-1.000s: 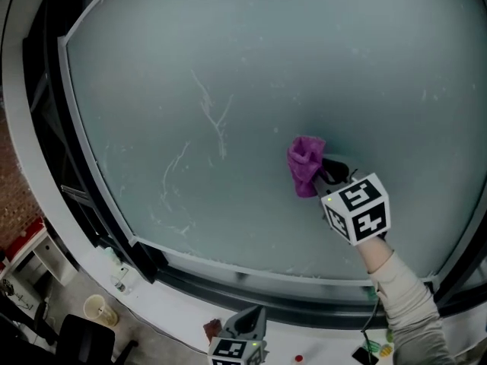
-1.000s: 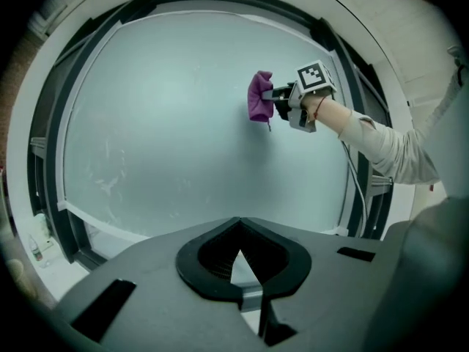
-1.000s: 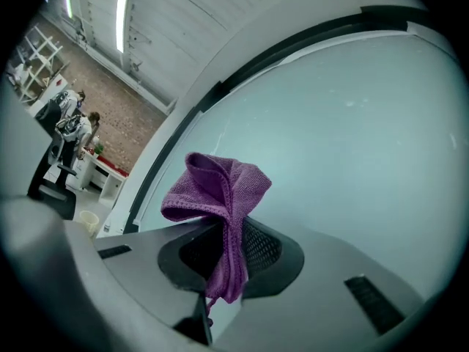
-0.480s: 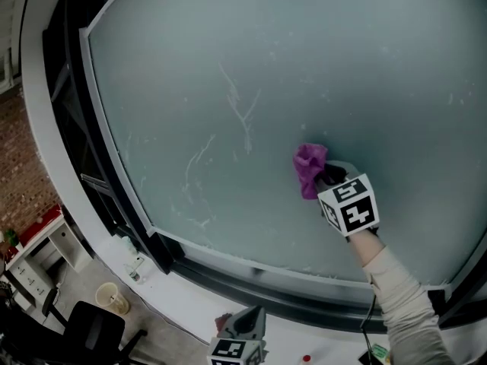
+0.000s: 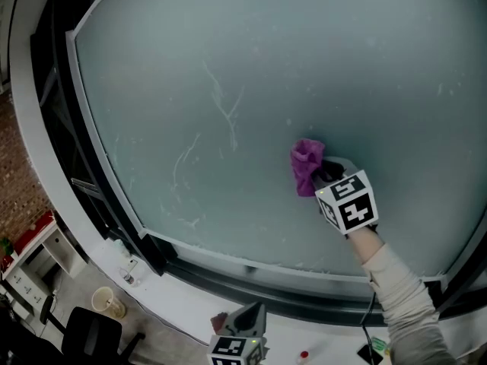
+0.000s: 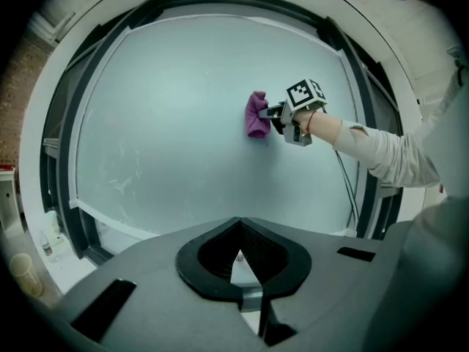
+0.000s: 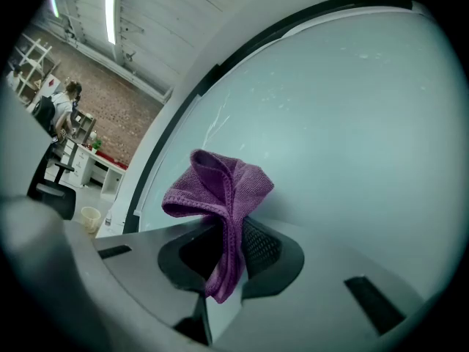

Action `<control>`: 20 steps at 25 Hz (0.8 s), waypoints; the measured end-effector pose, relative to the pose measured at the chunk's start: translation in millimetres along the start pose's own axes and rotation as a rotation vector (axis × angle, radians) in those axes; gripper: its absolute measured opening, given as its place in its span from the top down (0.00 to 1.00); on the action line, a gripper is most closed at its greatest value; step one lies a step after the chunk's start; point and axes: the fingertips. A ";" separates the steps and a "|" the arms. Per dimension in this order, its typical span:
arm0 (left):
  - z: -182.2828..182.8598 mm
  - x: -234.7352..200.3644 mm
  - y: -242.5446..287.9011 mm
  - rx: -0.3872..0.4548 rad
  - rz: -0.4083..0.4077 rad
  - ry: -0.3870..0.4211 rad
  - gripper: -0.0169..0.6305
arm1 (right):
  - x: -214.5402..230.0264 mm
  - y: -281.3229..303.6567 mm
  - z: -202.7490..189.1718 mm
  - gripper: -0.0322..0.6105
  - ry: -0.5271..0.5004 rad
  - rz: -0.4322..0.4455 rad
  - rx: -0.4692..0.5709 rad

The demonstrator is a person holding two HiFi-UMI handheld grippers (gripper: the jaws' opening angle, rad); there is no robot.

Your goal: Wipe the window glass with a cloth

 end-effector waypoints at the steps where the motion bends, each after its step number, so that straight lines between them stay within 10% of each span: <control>1: -0.7 1.8 2.6 -0.003 -0.008 0.003 0.97 | 3.4 -2.3 -2.6 0.87 -0.002 -0.005 -0.003; 20: 2.9 50.7 50.0 -0.027 -0.179 0.045 0.97 | 93.3 -61.5 -42.5 0.87 -0.026 -0.148 -0.062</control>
Point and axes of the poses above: the fingertips, and each gripper's own axes: y forward along the fingers, x to its right, z out of its top, and after that the axes turned 15 degrees about -z, right-handed
